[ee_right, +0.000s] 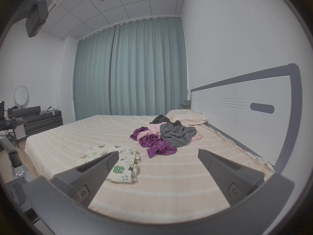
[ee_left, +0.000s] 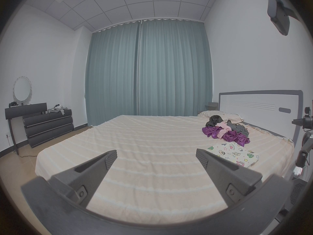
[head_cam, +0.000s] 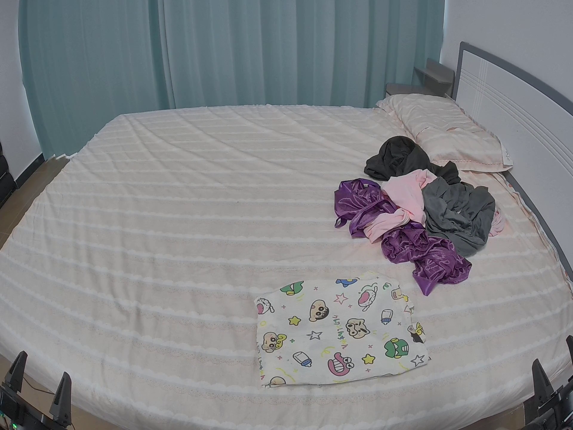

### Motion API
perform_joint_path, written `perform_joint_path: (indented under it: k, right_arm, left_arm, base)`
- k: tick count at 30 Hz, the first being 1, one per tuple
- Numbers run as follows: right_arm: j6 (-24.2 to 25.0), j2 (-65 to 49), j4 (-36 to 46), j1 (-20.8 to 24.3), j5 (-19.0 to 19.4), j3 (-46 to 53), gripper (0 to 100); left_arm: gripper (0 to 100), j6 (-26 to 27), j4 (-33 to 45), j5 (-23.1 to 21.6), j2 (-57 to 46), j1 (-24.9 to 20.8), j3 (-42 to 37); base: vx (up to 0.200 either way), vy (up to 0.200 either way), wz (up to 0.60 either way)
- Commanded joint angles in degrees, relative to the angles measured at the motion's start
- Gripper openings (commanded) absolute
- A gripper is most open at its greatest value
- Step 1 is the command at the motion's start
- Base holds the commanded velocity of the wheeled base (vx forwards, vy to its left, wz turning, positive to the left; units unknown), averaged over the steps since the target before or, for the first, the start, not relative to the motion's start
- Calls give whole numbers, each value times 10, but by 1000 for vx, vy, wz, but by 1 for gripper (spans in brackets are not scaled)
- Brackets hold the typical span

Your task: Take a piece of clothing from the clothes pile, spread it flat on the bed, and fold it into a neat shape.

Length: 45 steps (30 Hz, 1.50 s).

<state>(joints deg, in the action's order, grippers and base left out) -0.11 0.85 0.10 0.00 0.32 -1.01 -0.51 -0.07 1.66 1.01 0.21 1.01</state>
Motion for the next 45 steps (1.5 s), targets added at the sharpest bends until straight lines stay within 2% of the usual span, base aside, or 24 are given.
perform_joint_path:
  k: [1, 45]
  right_arm:
    - [0, -9, 0, 0, 0, 10, 100]
    - [0, -8, 0, 0, 0, 10, 100]
  left_arm:
    - [100, 0, 0, 0, -7, 0, -10]
    - [100, 0, 0, 0, -7, 0, -10]
  base:
    - [0, 0, 0]
    - [0, 0, 0]
